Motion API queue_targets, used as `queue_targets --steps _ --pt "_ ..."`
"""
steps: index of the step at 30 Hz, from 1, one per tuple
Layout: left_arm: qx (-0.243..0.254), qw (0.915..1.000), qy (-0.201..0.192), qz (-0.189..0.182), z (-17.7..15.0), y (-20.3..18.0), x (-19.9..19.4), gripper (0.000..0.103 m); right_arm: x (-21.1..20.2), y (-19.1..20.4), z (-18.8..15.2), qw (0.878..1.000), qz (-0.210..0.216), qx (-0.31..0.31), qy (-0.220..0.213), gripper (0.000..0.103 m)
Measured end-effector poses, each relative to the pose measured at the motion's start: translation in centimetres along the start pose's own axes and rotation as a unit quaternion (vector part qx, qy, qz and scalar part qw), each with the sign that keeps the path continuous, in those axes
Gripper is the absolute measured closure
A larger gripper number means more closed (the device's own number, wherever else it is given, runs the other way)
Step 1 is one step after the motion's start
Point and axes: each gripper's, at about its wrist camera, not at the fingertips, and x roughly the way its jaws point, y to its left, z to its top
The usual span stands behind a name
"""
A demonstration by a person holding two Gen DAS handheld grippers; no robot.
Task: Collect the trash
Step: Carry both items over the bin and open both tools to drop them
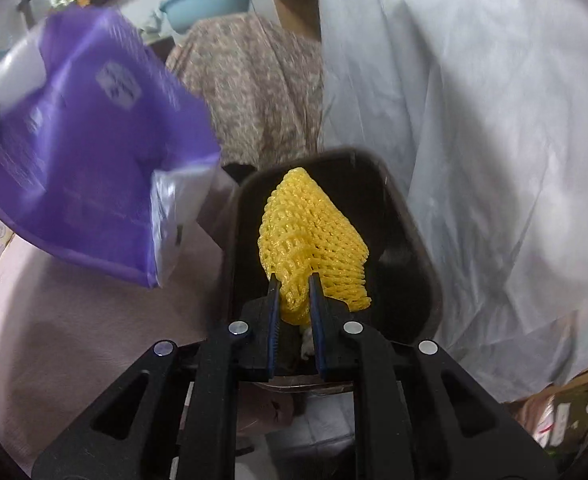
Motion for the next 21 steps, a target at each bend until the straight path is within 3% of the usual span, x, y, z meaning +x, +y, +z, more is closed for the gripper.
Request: queue_targets --steps 3,5,7,13,15,17,19,21 --pt "0.011 0.9996 0.015 0.019 0.2 -0.9 2.3 0.089 2.2 -1.1 -0.5 1.000 -0.012 0.016 0.017 0.080" --pt "0.012 0.9992 0.029 0.025 0.2 -1.3 3.9 0.089 3.0 -1.6 -0.7 0.999 -0.013 0.027 0.024 0.055" --pt "0.015 0.9985 0.041 0.033 0.3 -1.6 5.3 0.089 2.7 -1.9 -1.2 0.999 -0.016 0.035 0.015 0.044" --pt "0.024 0.9958 0.074 0.048 0.0 -2.5 9.0 0.089 1.4 -2.0 -2.0 0.999 -0.028 0.033 0.004 0.044" --pt "0.023 0.9945 0.089 0.050 -0.1 -2.5 10.2 0.089 0.6 -2.4 -2.3 0.999 -0.043 0.026 -0.006 0.038" --pt "0.017 0.9932 0.107 0.043 -0.4 -2.5 11.1 0.083 0.1 -2.7 -2.5 0.998 -0.060 0.021 -0.014 0.031" --pt "0.010 0.9921 0.118 0.042 -0.5 -2.4 11.4 0.053 -0.6 -3.0 -2.6 0.997 -0.077 0.016 -0.024 0.029" --pt "0.007 0.9939 0.102 0.041 -0.5 -2.3 10.6 0.040 -1.2 -3.2 -2.7 0.995 -0.093 0.012 -0.030 0.025"
